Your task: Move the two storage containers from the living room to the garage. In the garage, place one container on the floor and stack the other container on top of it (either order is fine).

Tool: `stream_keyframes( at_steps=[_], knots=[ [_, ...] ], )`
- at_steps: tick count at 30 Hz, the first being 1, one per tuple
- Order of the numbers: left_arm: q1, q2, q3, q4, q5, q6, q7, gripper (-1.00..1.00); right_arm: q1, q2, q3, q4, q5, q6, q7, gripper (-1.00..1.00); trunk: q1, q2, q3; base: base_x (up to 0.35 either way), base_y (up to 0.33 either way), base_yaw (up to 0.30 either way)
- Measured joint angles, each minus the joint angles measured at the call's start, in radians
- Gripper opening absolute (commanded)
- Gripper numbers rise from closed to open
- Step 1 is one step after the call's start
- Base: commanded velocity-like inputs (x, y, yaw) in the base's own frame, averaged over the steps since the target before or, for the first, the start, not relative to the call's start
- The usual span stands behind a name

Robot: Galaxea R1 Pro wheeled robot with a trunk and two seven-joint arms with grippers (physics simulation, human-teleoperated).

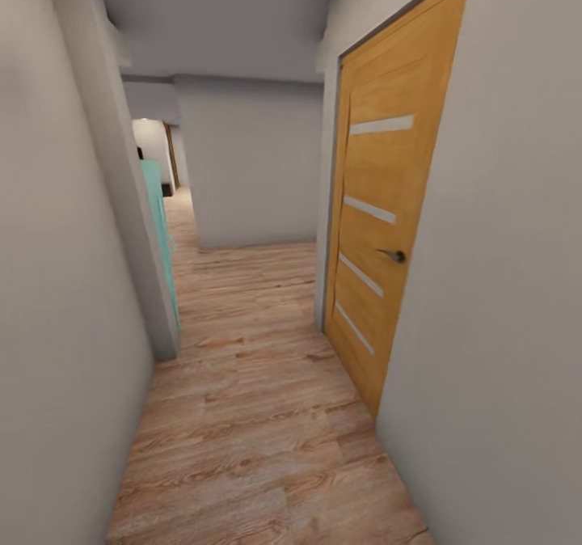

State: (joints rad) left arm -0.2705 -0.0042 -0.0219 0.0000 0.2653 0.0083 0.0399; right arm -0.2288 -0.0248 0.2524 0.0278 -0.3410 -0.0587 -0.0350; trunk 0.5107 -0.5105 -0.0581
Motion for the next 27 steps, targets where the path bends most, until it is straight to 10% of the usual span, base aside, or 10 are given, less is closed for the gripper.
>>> stream_keyframes(
  at_steps=[27],
  knots=[
    [0.000,0.004,0.000,0.000,0.000,0.000,0.007,1.00,0.000,-0.001,-0.003,0.000,-0.001,-0.001,0.000,1.00,0.000,0.000,0.000,0.251,0.000,0.122]
  ],
)
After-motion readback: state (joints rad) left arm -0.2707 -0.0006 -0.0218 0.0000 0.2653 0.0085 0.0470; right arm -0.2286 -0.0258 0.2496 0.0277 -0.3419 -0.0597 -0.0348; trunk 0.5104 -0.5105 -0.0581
